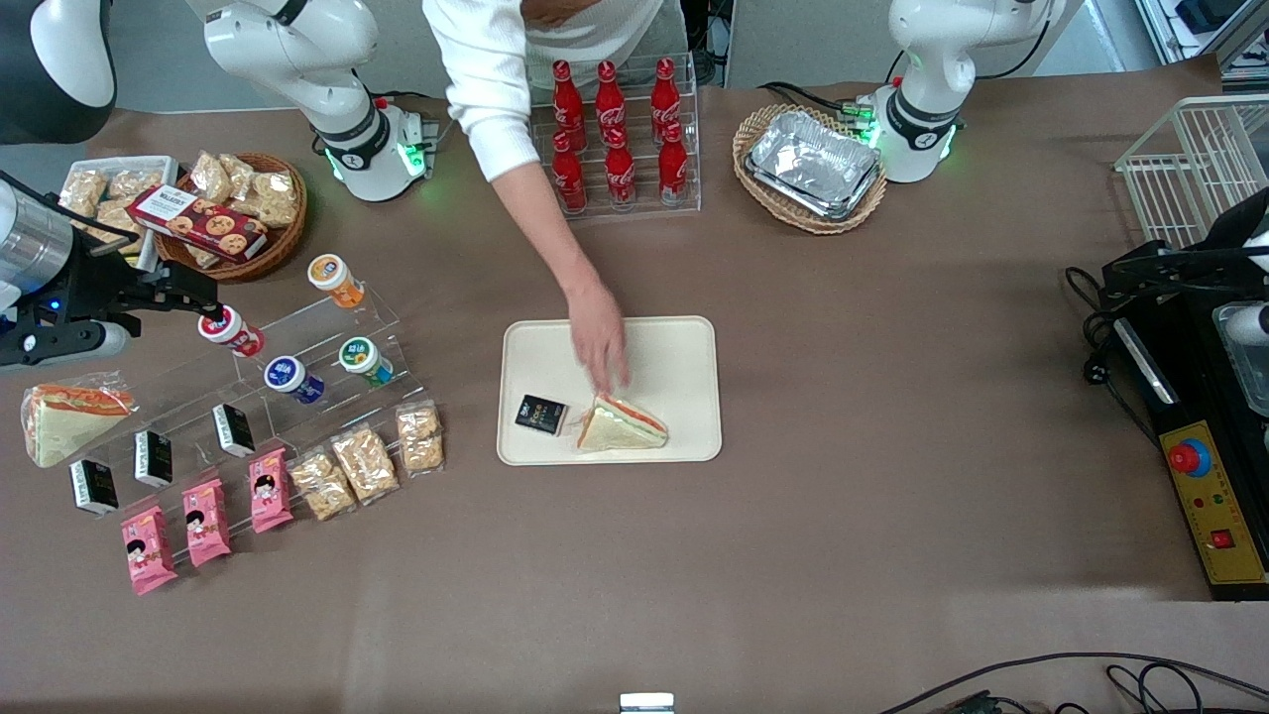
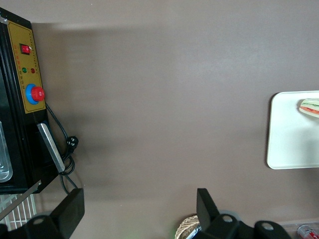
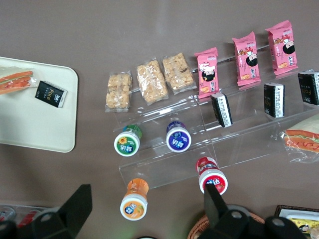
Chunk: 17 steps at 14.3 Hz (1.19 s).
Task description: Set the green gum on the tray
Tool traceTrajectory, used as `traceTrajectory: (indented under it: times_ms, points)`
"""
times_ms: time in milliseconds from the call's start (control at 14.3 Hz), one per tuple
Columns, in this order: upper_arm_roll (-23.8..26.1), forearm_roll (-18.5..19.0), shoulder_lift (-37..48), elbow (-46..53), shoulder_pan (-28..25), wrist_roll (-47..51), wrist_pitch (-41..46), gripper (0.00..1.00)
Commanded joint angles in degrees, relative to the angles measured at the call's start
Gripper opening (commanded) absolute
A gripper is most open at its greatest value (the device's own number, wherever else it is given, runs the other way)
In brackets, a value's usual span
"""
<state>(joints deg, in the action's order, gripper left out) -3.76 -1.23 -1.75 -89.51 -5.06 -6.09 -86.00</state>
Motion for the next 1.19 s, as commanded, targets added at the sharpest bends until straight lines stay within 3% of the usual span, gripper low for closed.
traceTrajectory:
  times_ms: [0, 628, 1116]
  points:
    - [-0.02, 0.0, -0.45, 0.3, 0.23, -0.86, -0.66, 1.0]
    - [0.51, -0.79, 1.3, -3.02, -1.53, -2.52, -1.7, 1.0]
    - [0.51, -0.79, 15.45, -32.46, -4.17, -2.79, -26.47, 1.0]
